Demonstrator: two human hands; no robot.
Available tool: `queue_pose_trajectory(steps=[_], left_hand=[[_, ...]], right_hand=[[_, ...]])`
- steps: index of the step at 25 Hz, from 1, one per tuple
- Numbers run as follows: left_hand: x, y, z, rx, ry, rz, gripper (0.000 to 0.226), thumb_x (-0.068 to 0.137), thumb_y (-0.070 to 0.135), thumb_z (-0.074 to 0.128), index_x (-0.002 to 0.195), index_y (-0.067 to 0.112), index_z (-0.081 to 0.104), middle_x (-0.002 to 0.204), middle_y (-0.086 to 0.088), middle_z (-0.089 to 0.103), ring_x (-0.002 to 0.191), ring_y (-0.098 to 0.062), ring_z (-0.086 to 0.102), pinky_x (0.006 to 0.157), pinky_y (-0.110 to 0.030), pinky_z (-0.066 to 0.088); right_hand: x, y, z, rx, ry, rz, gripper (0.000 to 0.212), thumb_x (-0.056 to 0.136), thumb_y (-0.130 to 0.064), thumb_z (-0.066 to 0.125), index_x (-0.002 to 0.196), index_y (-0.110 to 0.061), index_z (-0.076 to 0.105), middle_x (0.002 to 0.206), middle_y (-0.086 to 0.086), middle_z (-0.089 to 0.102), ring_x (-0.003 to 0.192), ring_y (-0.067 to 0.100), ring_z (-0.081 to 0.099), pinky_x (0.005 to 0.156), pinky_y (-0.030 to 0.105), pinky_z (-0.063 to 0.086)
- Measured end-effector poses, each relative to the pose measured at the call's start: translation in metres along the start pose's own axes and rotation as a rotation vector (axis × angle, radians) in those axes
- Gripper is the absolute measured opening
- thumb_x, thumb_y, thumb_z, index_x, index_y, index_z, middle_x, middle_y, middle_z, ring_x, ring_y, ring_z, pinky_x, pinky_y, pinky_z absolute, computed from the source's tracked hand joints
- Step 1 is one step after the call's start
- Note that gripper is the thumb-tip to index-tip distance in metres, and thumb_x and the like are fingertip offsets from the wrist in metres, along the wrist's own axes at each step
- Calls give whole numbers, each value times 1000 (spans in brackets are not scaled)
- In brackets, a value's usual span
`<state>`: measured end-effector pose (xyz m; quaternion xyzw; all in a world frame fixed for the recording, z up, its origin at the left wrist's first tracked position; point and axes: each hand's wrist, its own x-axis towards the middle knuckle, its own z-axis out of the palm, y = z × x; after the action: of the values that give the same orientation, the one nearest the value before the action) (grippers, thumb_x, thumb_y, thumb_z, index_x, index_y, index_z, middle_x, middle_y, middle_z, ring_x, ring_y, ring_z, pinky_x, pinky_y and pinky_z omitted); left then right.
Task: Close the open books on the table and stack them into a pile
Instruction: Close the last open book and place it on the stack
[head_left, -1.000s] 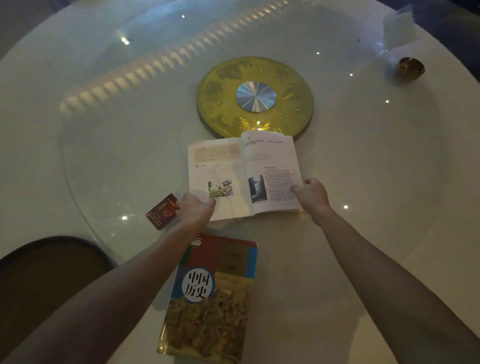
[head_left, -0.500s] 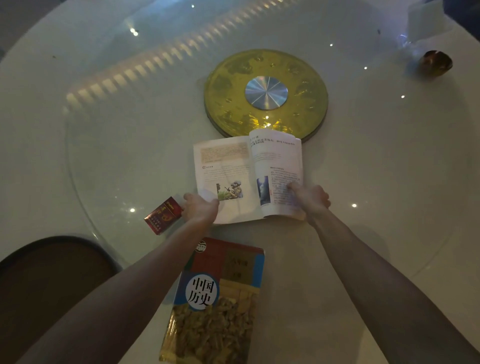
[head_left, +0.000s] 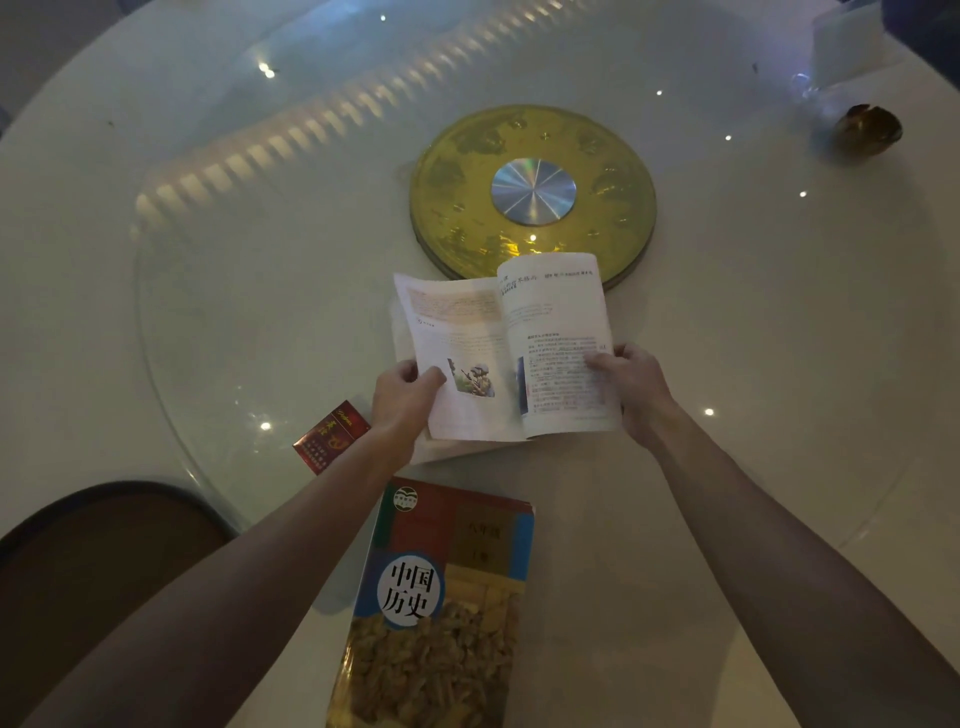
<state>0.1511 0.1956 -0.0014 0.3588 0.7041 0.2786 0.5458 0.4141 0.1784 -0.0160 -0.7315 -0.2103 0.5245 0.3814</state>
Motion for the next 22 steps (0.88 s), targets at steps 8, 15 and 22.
queue_pose_trajectory(steps=[8, 15, 22], left_hand=[[-6, 14, 16, -160, -77, -69, 37, 100, 45, 52, 96, 12, 70, 96, -6, 75, 90, -24, 72, 87, -41, 59], [-6, -23, -14, 53, 67, -204, 60, 104, 51, 36, 134, 4, 57, 113, -3, 55, 103, -20, 52, 86, -34, 40], [-4, -30, -15, -43, -11, -219, 17, 97, 32, 62, 93, 15, 62, 89, -1, 66, 90, -22, 68, 84, -38, 54]], right_hand=[[-35, -32, 36, -105, -449, -226, 28, 100, -9, 59, 126, -14, 68, 108, 5, 77, 89, 15, 75, 72, 33, 63], [-14, 9, 77, -498, -156, -156, 37, 88, -34, 64, 116, -12, 72, 107, 1, 71, 100, 22, 69, 89, 41, 58], [-13, 23, 81, -373, -5, 41, 37, 85, -26, 71, 114, -11, 54, 106, 8, 65, 101, 28, 67, 89, 49, 58]])
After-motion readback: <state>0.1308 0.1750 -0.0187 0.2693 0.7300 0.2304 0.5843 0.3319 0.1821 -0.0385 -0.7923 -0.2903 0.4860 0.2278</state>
